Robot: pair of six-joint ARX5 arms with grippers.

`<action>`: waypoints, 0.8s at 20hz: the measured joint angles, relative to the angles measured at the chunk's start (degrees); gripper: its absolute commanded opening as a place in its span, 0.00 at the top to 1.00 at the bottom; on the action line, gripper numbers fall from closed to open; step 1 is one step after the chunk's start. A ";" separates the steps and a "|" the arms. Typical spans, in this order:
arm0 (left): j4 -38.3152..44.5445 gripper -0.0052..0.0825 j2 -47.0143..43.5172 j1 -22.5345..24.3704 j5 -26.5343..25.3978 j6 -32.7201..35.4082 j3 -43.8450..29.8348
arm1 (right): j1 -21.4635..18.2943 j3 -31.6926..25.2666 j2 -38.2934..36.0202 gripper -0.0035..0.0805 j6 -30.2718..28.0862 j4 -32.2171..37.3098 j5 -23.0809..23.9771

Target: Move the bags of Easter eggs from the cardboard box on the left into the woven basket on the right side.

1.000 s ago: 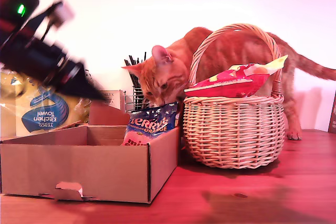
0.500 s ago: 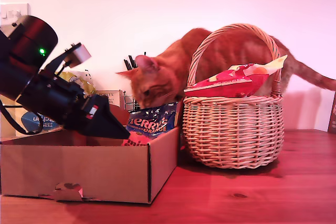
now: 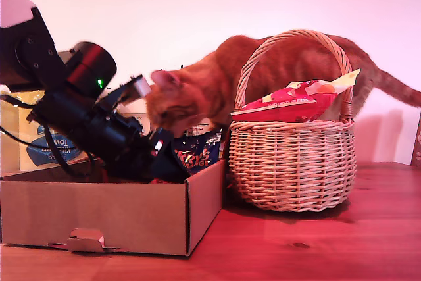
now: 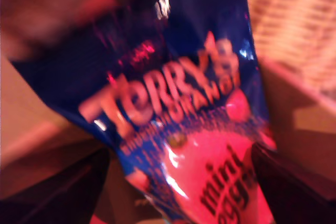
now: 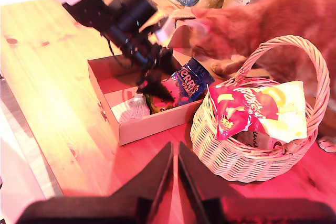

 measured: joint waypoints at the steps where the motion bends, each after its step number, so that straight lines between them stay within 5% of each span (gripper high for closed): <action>1: 0.04 0.28 0.00 -0.04 0.00 0.00 0.00 | 0.00 0.00 0.00 0.97 0.00 0.00 0.07; 4: -0.02 0.79 0.00 -0.31 0.26 0.00 0.00 | 0.00 0.00 0.00 0.97 0.00 0.00 0.63; 6: 0.31 0.94 0.00 -0.52 0.35 0.00 0.02 | 0.00 0.00 0.00 0.97 -0.04 0.00 1.66; 16: -8.76 0.96 -4.98 -0.39 3.19 0.00 0.20 | 0.00 0.00 0.00 0.97 -0.94 0.02 1.79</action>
